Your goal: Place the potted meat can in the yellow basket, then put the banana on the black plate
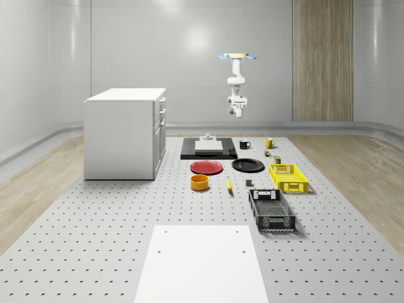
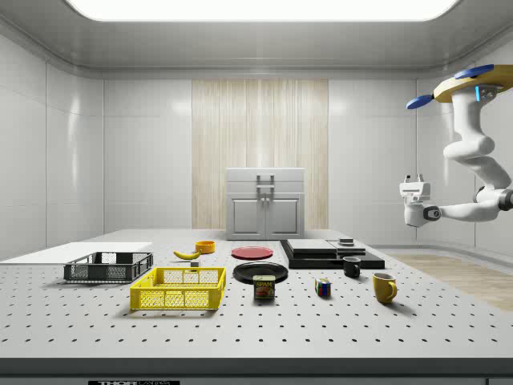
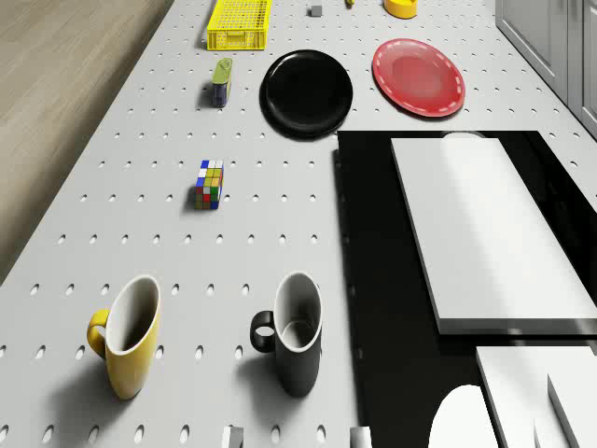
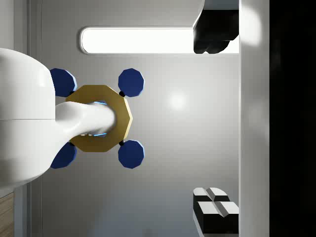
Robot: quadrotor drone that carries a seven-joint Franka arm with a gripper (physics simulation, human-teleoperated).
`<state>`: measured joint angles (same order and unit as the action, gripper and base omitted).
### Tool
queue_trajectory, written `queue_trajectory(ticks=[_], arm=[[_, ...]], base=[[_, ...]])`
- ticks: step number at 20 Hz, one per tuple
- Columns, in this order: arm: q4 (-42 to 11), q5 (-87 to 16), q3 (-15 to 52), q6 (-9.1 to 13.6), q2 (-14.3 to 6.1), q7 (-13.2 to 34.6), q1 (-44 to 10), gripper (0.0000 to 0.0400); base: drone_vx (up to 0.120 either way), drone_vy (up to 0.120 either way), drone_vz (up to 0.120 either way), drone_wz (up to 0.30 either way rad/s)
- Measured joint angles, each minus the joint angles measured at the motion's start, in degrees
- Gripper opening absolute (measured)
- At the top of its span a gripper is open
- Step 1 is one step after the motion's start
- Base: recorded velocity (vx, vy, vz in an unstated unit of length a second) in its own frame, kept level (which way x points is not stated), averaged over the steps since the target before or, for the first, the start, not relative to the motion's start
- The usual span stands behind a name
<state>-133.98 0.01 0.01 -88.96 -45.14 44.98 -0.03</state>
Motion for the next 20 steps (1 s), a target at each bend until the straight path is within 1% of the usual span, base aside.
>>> queue_trajectory(ticks=[2,5,10,15,20], arm=[[2.4,0.0,0.0,2.1,0.2,0.0,-0.1,0.04],[6.1,0.0,0.1,4.8,1.1,-0.1,-0.1,0.04],[11.8,0.1,0.1,8.3,3.1,-0.1,-0.2,0.04],[15.2,0.1,0.2,10.2,4.4,-0.1,-0.3,0.04],[16.6,0.1,0.2,10.8,4.8,-0.2,-0.3,0.04]], base=[[0.0,0.0,0.0,0.0],[0.107,0.013,0.0,0.0],[0.12,0.12,0.0,0.0],[0.12,0.12,0.0,0.0],[0.12,0.12,0.0,0.0]])
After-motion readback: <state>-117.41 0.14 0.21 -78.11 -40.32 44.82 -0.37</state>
